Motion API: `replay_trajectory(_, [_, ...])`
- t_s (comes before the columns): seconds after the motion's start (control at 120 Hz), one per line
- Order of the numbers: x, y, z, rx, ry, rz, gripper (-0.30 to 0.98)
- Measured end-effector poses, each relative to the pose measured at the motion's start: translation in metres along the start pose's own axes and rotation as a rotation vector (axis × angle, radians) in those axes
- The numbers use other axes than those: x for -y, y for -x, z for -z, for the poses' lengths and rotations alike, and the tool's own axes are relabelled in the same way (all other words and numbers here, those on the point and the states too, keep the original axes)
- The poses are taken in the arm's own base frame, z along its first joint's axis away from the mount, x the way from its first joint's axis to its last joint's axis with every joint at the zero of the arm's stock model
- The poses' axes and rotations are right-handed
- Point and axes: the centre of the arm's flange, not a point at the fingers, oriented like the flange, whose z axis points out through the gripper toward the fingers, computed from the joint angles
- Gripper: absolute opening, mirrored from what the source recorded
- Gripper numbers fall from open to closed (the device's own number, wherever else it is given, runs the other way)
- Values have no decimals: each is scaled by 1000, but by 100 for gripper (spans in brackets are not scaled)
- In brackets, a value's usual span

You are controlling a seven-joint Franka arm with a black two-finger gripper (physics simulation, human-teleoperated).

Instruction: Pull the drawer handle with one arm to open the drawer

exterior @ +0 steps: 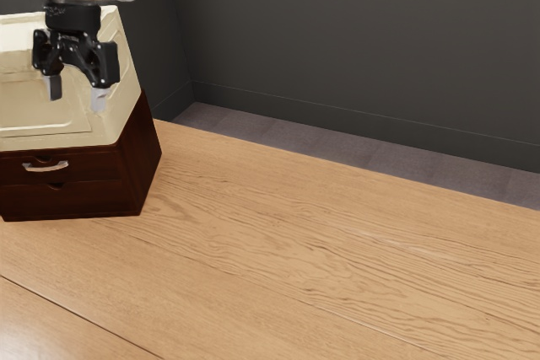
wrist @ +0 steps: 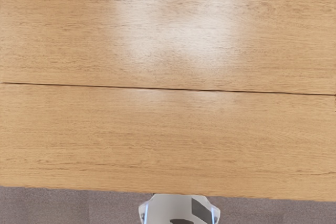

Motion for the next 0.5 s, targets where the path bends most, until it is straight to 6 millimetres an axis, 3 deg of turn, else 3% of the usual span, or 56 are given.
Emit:
replay_trajectory(0.133, [-3, -32, 16, -243, -2, 8, 69])
replay_trajectory(0.333, [-11, -42, 46, -443, 10, 14, 69])
replay_trajectory(0.5, [16, -37, 47, -446, 83, 337, 69])
